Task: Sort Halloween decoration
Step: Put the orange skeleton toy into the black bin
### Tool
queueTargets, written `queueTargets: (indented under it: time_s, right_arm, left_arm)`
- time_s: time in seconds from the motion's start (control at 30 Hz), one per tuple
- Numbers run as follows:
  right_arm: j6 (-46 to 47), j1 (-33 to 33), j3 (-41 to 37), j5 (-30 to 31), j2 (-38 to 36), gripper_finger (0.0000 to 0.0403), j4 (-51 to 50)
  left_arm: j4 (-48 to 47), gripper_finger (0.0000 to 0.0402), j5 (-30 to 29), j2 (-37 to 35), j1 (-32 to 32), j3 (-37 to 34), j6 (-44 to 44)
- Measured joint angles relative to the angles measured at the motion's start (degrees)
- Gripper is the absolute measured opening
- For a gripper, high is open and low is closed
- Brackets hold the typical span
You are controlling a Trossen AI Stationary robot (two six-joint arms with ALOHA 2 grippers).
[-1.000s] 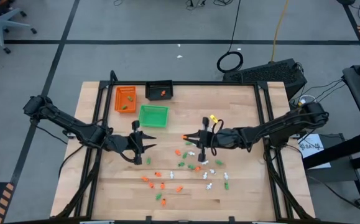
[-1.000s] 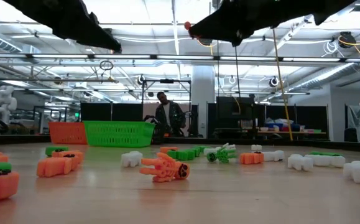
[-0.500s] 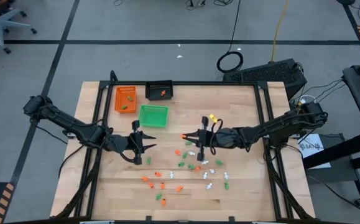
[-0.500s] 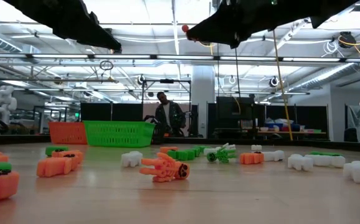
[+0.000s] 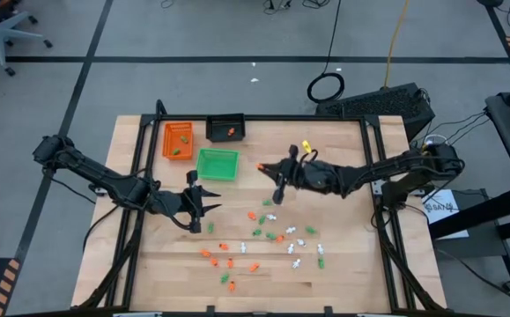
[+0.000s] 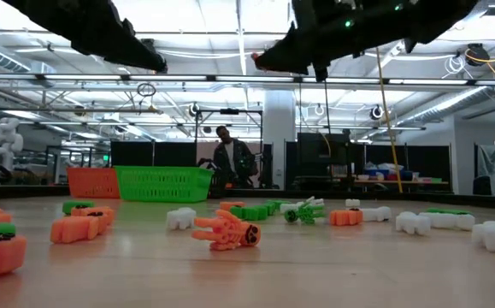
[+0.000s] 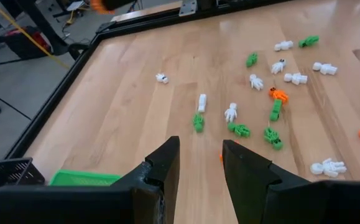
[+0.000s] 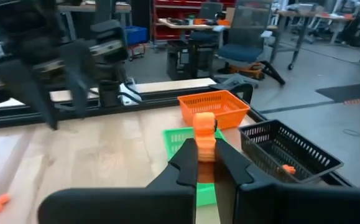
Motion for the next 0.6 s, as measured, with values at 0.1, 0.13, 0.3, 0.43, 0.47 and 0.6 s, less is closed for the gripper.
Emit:
queueTargets:
  time_s: [0.1, 0.13, 0.3, 0.43, 0.47, 0.6]
  right_arm:
    - [0.37, -3.51, 1.64, -4.31, 0.46, 0.0004, -1.81]
    - [0.5, -4.6, 2.55, -5.31, 1.04, 0.0004, -2.44]
    - [-0.01, -9.42, 8.17, -10.0, 3.57, 0.0004, -9.35]
    - [-0.62, -12.9, 14.72, -11.0, 6.8, 0.0004, -16.64]
    - [-1.08, -13.74, 16.63, -11.96, 7.87, 0.0004, -18.71]
    - [-2.67, -16.86, 23.95, -15.85, 13.41, 0.0004, -23.92]
  left_arm:
    - [-0.1, 0.0121, 0.0, 0.0, 0.0, 0.0, -0.02]
    - [-0.11, 0.0121, 0.01, 0.0, 0.0, 0.0, -0.02]
    - [-0.62, 0.0121, 0.03, 0.02, 0.0, 0.02, -0.11]
    - [-1.24, 0.0121, 0.7, 0.01, -0.02, 0.02, -0.16]
    - [-1.19, 0.0121, 0.83, 0.0, -0.09, 0.02, -0.17]
    - [-1.26, 0.0121, 0.87, 0.0, -0.24, 0.02, -0.17]
